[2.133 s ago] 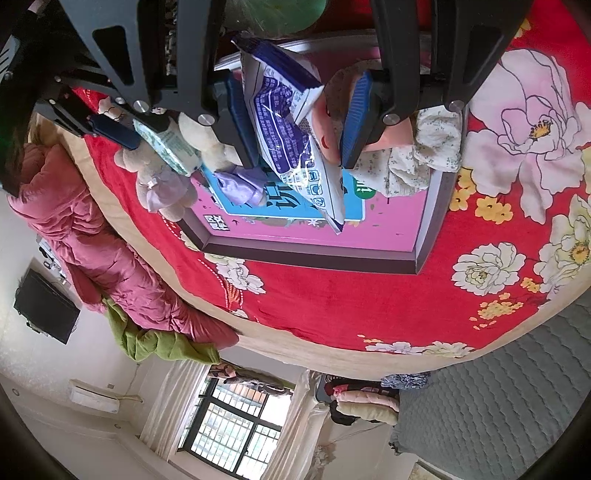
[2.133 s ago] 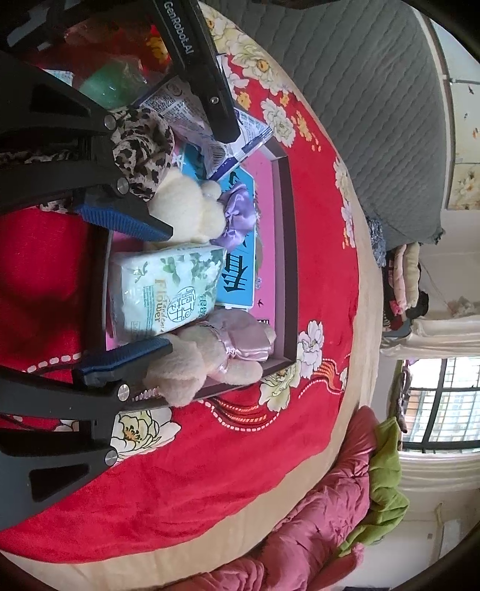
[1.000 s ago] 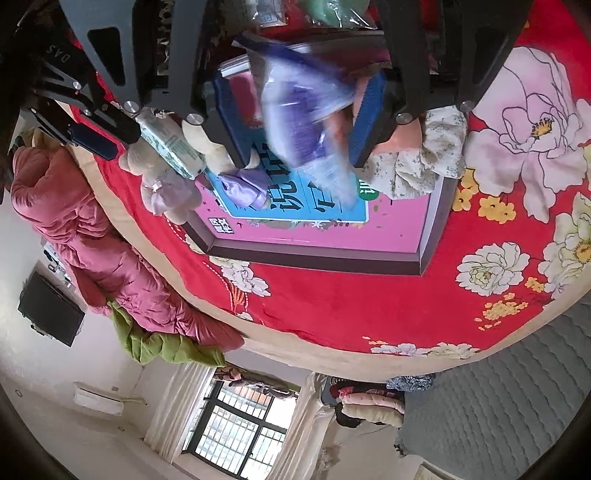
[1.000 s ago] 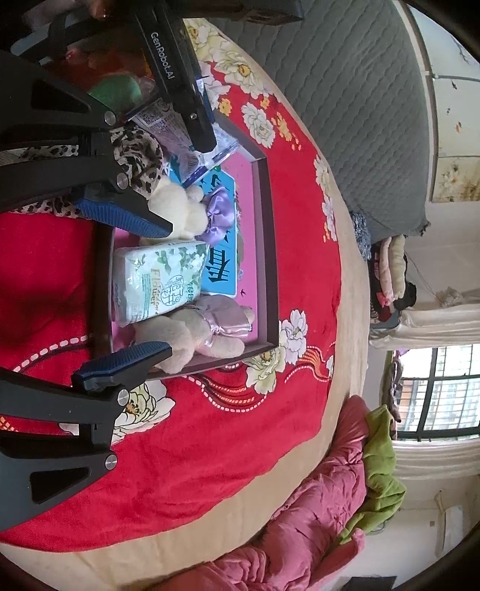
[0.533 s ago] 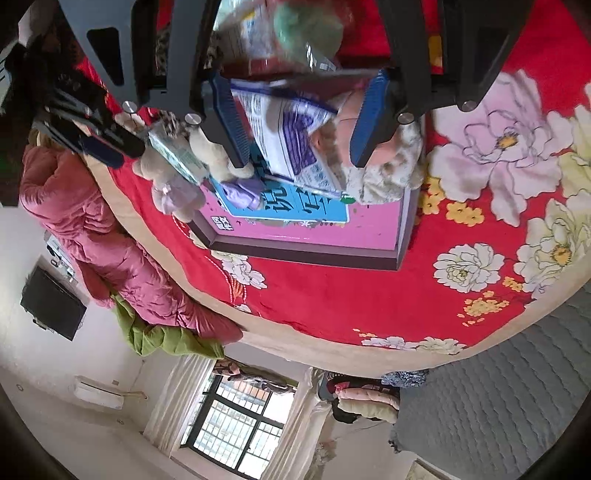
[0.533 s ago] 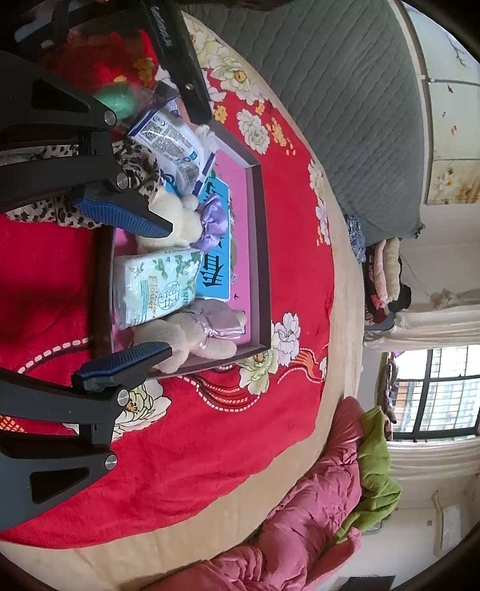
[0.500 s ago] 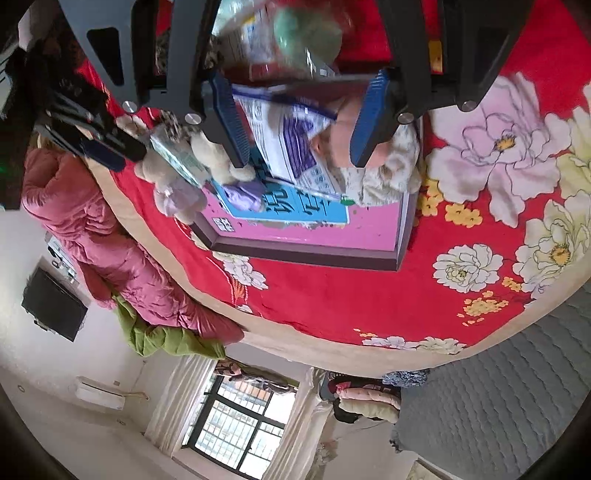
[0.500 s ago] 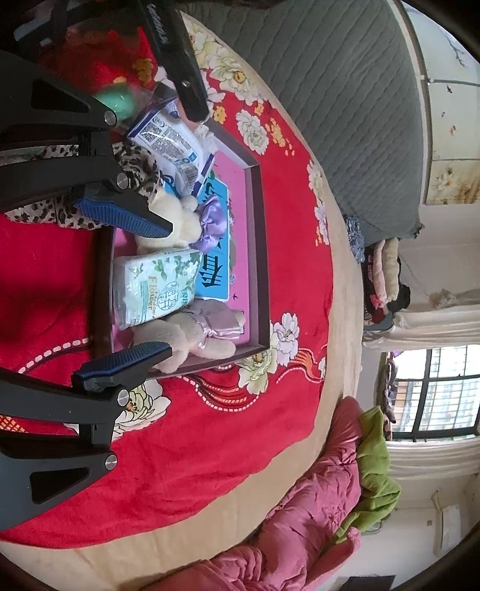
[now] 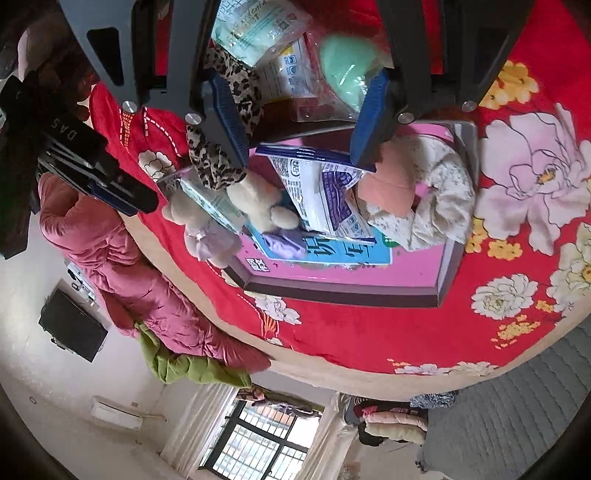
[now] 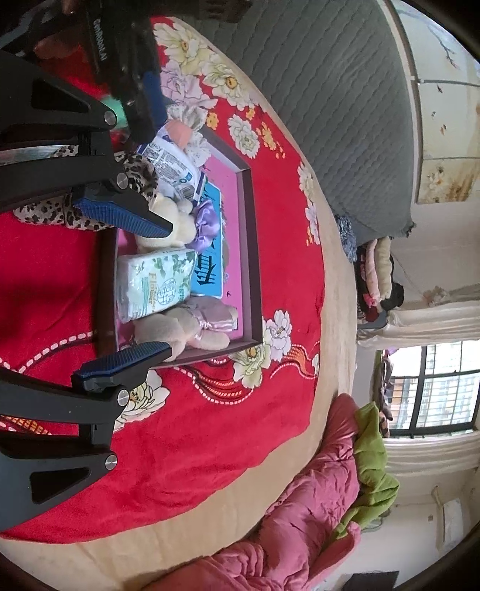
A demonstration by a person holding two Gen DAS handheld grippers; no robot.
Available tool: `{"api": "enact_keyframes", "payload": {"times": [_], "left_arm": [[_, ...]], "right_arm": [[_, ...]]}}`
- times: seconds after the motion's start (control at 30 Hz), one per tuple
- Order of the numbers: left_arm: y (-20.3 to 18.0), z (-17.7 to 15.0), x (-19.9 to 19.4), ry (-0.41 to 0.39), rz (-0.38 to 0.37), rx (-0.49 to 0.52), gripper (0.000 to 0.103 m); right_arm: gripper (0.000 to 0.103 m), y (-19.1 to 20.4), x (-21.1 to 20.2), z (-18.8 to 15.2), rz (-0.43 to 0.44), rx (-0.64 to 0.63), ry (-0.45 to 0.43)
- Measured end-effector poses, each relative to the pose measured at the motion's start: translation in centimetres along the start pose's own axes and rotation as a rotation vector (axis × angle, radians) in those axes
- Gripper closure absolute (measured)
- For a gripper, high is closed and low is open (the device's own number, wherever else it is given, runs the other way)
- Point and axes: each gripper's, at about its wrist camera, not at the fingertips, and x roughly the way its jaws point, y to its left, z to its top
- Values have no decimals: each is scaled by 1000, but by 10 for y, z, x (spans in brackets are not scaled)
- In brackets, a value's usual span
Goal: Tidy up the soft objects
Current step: 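Withdraw both open tools from the box toward the items on the bedspread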
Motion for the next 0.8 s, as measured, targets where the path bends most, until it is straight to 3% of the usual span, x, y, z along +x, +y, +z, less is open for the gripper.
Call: {"api": "enact_keyframes", "payload": {"times": [0.43,0.5,0.8], "left_arm": [[0,4,-2,-14,25,6,46],[0,5,-6,-24,37,6,46],[2,4,-22,-56,75,-4,46]], "right_arm": [[42,1,-3,1,-2,-1,-7],[37,1,-5,1,3,-1,-11],[34,4,-18,2,7,-12,-27]]}}
